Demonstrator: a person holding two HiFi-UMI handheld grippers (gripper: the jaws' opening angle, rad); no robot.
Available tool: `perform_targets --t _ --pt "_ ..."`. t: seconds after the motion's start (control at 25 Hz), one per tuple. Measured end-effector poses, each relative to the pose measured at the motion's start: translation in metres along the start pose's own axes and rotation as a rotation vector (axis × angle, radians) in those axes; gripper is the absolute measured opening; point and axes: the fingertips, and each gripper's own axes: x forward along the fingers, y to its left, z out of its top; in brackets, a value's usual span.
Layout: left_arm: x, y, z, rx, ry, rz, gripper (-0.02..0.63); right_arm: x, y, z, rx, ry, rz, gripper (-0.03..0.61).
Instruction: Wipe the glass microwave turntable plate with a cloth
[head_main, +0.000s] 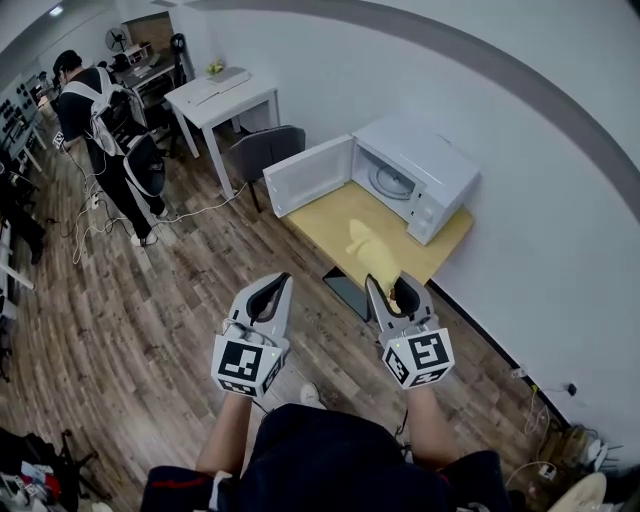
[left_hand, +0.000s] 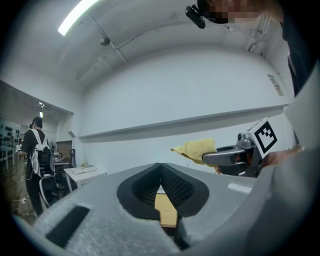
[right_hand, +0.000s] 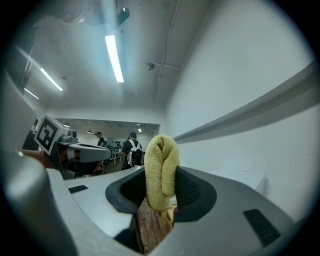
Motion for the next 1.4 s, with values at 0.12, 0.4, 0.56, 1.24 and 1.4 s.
perform_targets --t 0.12,0.4,0.56,1.24,1.4 --pt "0.011 0.027 -0.006 -0.005 0.005 -0.013 0.015 0.03 0.003 -0.002 0.0 0.006 -0.011 0.137" --pt "0.031 0.064 -0.029 -0.022 0.028 -0.044 0.015 0.072 0.01 -0.018 -0.002 0.031 -0.026 0.138" --pt "0.047 0.076 -0.041 -0.04 0.05 -0.059 0.015 0.092 0.006 -0.026 -0.004 0.054 -0.026 0.138" --pt "0.163 0.121 -0.06 -0.008 0.065 -0.045 0.015 0.193 -0.076 -0.043 -0.001 0.077 -0.017 0.138" --pt "0.201 0.127 -0.059 -0.011 0.087 -0.04 0.015 0.221 -0.105 -0.044 0.013 0.081 0.003 0.138"
